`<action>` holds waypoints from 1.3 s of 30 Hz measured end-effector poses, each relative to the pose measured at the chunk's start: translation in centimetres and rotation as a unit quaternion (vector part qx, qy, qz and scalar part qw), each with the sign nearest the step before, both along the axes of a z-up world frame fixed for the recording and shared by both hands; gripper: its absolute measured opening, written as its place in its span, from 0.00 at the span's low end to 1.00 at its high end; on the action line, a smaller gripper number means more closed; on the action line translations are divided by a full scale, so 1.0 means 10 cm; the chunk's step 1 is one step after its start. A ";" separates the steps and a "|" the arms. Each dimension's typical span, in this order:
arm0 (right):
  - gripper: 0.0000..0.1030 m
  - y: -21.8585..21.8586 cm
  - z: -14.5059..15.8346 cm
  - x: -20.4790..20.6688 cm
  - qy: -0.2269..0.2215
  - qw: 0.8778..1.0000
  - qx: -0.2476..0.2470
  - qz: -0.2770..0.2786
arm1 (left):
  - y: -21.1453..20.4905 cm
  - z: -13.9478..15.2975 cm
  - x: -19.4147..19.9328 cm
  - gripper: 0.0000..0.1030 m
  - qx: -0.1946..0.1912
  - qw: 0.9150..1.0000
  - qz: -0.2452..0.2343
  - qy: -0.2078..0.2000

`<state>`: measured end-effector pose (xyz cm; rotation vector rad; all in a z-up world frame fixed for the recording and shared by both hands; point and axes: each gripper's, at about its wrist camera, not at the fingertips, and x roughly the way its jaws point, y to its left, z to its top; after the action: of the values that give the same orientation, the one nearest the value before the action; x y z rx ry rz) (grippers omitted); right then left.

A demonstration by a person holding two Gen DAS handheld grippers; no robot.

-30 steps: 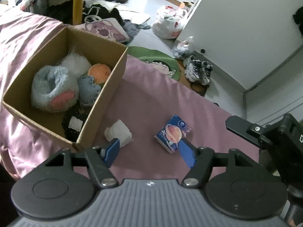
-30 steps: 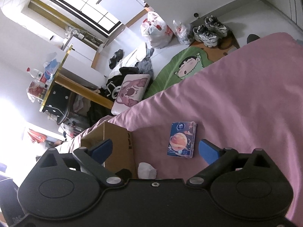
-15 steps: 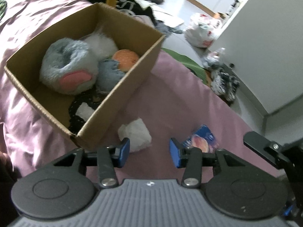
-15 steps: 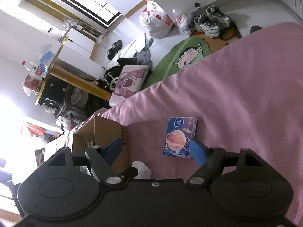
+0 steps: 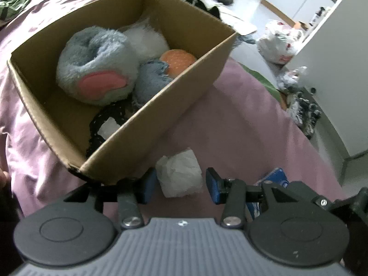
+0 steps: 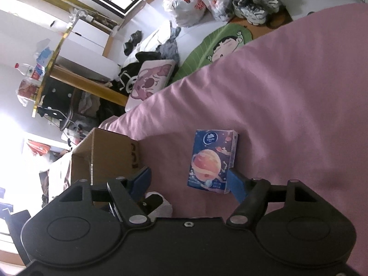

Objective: Organize soft objects
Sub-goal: 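Move the left tool to the white tissue while the right tool reaches the tissue pack, then close the left tool on the white tissue while the right tool grips the tissue pack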

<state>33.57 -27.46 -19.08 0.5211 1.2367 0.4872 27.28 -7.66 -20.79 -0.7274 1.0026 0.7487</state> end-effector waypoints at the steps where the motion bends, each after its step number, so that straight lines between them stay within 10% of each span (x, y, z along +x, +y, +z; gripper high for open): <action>1: 0.68 0.00 -0.02 0.01 0.002 1.000 0.000 0.000 | 0.01 -0.02 0.01 0.45 -0.001 1.000 0.005 0.003; 25: 0.69 0.37 -0.19 0.06 -0.025 0.994 -0.091 0.056 | 0.16 -0.20 -0.15 0.42 -0.045 0.999 -0.005 -0.008; 29: 0.54 0.48 -0.17 -0.01 -0.050 0.985 -0.140 0.084 | 0.18 -0.19 -0.22 0.42 -0.050 0.998 -0.025 -0.008; 39: 0.52 0.41 -0.03 -0.14 -0.060 0.980 -0.169 0.088 | 0.13 -0.10 -0.33 0.42 -0.059 0.996 -0.068 -0.012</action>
<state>32.21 -23.37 -19.35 0.0934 1.2229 0.4378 23.97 -6.33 -21.83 -0.7608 1.0702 0.5652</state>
